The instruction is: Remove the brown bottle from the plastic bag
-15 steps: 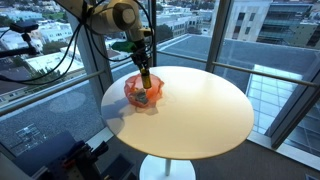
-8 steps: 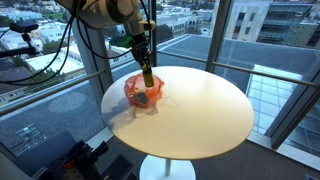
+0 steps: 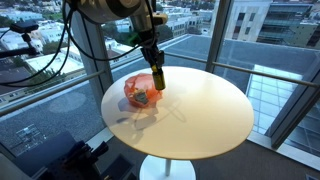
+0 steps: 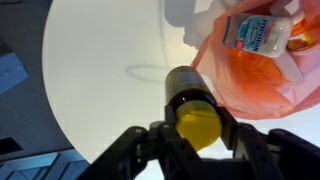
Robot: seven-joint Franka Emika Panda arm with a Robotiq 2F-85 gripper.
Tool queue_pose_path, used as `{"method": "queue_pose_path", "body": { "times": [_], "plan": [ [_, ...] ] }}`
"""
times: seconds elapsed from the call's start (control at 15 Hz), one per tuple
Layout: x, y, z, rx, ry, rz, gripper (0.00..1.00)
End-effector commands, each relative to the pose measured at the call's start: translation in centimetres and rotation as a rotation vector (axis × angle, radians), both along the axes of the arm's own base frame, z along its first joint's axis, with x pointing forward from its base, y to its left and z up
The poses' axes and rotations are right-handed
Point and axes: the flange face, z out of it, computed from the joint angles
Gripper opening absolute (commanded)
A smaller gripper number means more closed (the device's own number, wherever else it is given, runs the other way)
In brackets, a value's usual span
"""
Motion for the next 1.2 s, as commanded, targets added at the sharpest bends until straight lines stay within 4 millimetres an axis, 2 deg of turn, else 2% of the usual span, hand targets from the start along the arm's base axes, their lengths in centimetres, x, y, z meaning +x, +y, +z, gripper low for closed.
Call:
{"method": "queue_pose_path", "body": {
  "times": [0.0,0.27,0.47,0.87,1.13],
  "plan": [
    [-0.8,-3.3,-0.4,0.009,0.016,-0.089,0.2],
    [-1.1,-6.7,-2.8,0.036,0.043,-0.152,0.2],
    [-1.2,-8.3,-5.4,0.063,0.07,-0.178,0.2],
    [-0.8,-9.4,-10.8,0.091,0.087,-0.162,0.2],
    [-0.7,-9.8,-12.9,0.094,0.084,-0.124,0.2]
  ]
}}
